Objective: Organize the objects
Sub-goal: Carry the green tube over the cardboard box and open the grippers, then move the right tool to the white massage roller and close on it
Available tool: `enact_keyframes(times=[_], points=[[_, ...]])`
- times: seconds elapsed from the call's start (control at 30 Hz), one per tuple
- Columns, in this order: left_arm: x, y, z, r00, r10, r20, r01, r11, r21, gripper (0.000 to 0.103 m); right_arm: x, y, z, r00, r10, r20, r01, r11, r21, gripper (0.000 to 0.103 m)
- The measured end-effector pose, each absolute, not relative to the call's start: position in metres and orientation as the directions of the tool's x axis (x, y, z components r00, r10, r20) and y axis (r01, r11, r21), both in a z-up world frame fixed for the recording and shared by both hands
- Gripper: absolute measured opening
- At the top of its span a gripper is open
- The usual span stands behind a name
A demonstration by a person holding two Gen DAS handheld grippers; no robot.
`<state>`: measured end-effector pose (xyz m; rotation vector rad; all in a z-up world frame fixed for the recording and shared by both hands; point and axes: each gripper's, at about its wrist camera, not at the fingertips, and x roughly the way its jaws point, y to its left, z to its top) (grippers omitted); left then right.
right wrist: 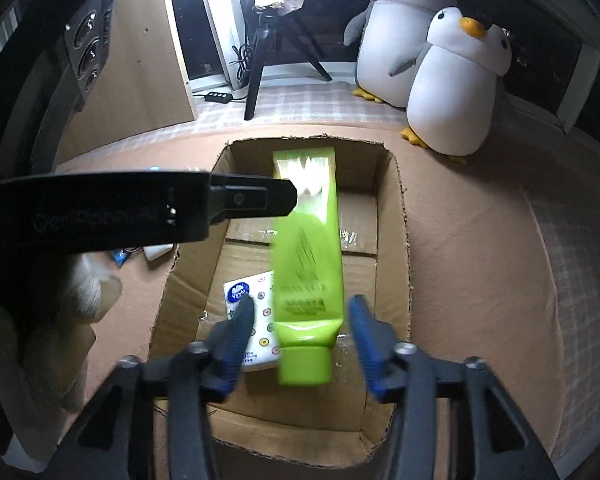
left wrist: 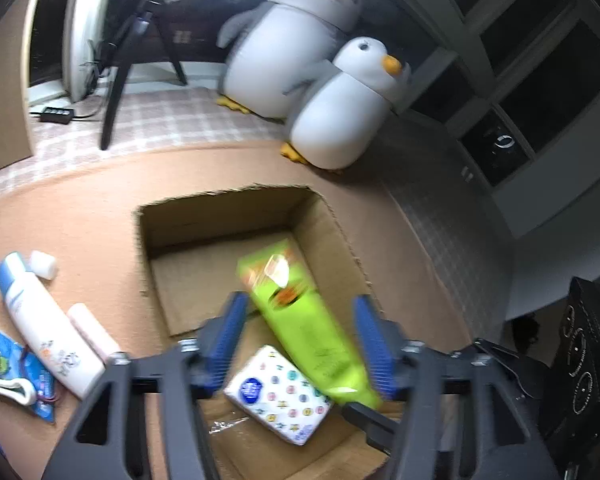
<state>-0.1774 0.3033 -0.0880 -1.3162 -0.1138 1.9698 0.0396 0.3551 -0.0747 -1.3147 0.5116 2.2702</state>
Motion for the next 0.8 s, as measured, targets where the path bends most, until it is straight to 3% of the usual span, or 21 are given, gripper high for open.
enact_keyframes(times=[0.4,0.8], points=[[-0.165,0.250,-0.077,-0.259,0.559,-0.787,-0.524,-0.766,-0.371,0.065,0.030,0.325,-0.073,-0.456,0.181,-0.871,-0.544,-0.832,0.111,0.057],[-0.148,0.092,-0.086,-0.342,0.445,-0.828,-0.370,-0.873,-0.317,0.067,-0.015,0.274,-0.077,-0.492,0.086,-0.867,-0.442,-0.882,0.164,0.057]])
